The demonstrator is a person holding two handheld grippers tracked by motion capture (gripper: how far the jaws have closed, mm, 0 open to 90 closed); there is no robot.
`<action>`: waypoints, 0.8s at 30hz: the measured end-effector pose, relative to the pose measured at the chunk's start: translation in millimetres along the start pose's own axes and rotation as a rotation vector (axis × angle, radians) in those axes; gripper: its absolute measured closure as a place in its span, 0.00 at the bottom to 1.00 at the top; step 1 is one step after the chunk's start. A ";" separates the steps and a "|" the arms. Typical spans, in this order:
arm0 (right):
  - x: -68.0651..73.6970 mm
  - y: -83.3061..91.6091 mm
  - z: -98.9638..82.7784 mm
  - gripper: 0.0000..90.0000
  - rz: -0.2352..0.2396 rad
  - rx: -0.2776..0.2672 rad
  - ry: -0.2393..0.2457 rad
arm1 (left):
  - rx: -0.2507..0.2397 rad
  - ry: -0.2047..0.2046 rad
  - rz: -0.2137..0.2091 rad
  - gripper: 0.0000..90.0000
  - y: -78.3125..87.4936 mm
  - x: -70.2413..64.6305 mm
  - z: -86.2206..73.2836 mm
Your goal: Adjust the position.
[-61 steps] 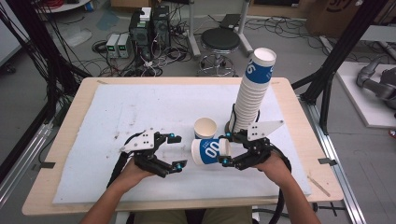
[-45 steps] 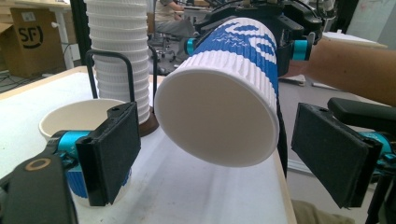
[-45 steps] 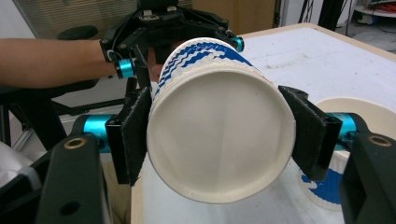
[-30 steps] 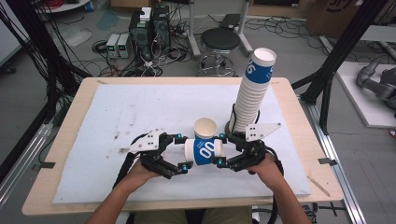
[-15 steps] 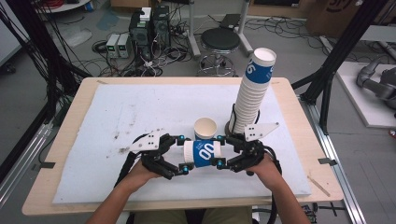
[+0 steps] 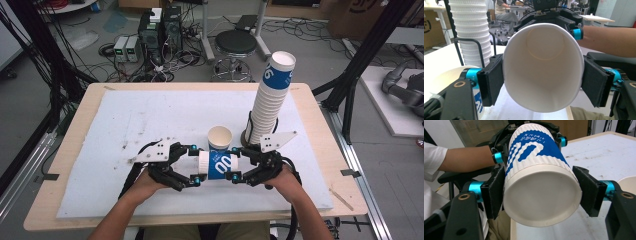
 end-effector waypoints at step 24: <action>-3.0 1.2 17.9 0.23 -0.189 0.216 0.198 | 0.280 -0.076 0.055 0.30 5.2 11.3 7.3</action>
Point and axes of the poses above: each handheld gripper's, and its own axes: y roughly backward along the jaws, z roughly out of its top, x roughly to its left, the point moved 9 cm from there along -y, roughly forward along the jaws, and after that the axes turned 6 degrees about z, right-handed, at the moved point
